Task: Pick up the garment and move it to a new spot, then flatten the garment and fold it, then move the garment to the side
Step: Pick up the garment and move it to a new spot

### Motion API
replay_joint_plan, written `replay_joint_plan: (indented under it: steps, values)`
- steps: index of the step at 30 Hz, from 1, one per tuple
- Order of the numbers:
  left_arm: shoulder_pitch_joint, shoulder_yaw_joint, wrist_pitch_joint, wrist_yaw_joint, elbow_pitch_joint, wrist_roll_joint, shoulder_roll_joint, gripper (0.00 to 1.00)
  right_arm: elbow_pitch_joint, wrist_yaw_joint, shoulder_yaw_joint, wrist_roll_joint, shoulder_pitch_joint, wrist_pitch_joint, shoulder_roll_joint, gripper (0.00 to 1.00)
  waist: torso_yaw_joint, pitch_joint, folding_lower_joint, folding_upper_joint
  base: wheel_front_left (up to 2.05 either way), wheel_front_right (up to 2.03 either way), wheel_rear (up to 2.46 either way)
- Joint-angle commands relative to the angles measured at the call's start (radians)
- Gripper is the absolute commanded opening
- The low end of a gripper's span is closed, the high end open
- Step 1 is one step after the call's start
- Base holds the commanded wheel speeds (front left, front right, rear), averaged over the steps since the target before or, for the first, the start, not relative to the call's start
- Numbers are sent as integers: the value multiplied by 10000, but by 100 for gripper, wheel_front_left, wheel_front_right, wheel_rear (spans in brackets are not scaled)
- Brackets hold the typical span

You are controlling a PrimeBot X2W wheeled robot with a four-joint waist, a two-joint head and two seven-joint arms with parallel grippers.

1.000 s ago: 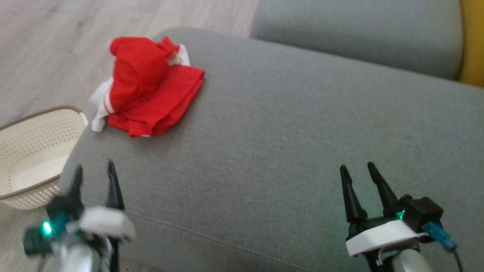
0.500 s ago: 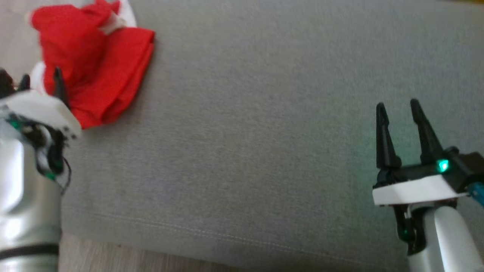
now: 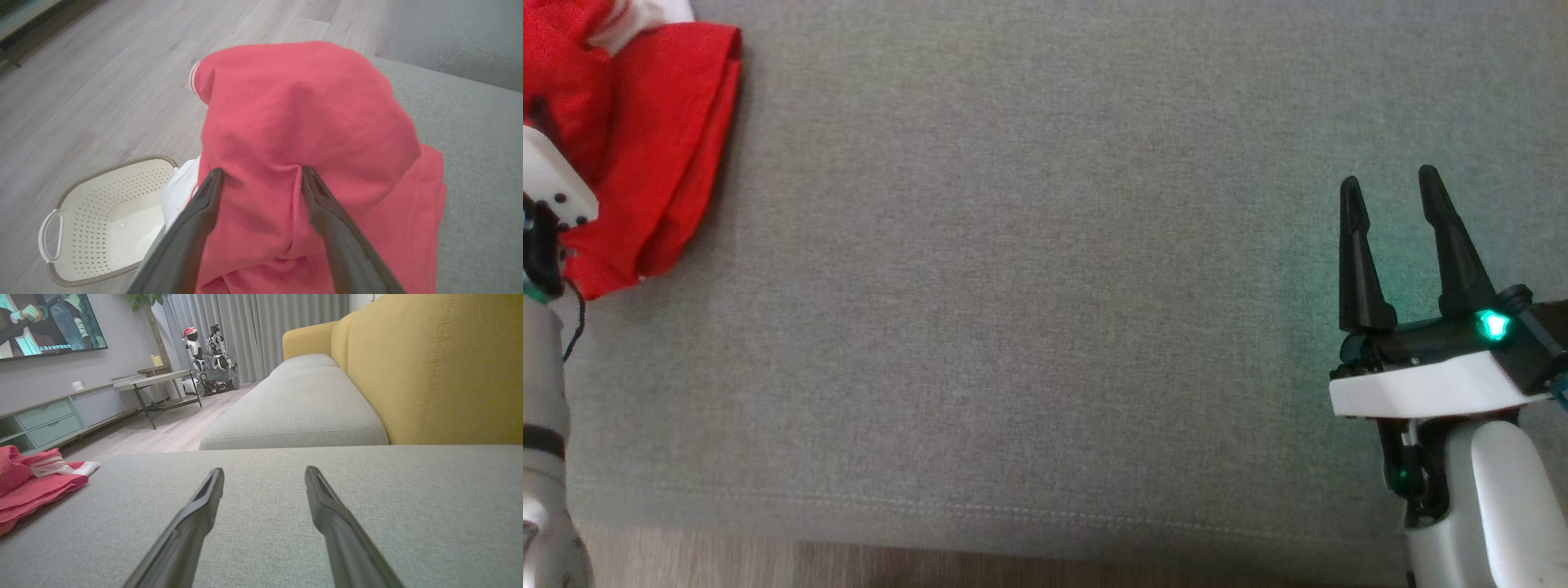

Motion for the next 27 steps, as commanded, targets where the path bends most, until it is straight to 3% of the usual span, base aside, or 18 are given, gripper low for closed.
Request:
replay_joint_plan:
  steps: [1,2,3,9,16,23,27]
  values:
    - [-521,175,-91,68,57,52,694,100,-419,-7,252,-84,-223,42,-59,100,-113,148,0,0,0,0,0]
    - [-612,162,-121,79,234,48,698,19,-422,-7,246,-83,-227,41,-66,100,-124,159,0,0,0,0,0]
    - [-679,130,-205,80,377,65,705,0,-411,-7,246,-81,-224,34,-71,100,-134,144,0,0,0,0,0]
    - [-922,-164,-1562,-70,607,263,677,0,-187,-7,252,-73,-131,-44,-63,100,-54,-293,0,0,0,0,0]
    - [-1165,-271,-3580,-398,-166,201,424,0,353,-7,236,66,-37,-407,-45,100,-56,-1451,0,0,0,0,0]
    - [-883,-650,-3847,-764,-2062,132,-360,0,819,-7,333,674,101,-820,-40,100,-386,-2477,0,0,0,0,0]
    - [-554,-1227,-3388,-893,-2954,234,-947,0,1000,-7,488,853,135,-934,-39,100,-765,-2818,0,0,0,0,0]
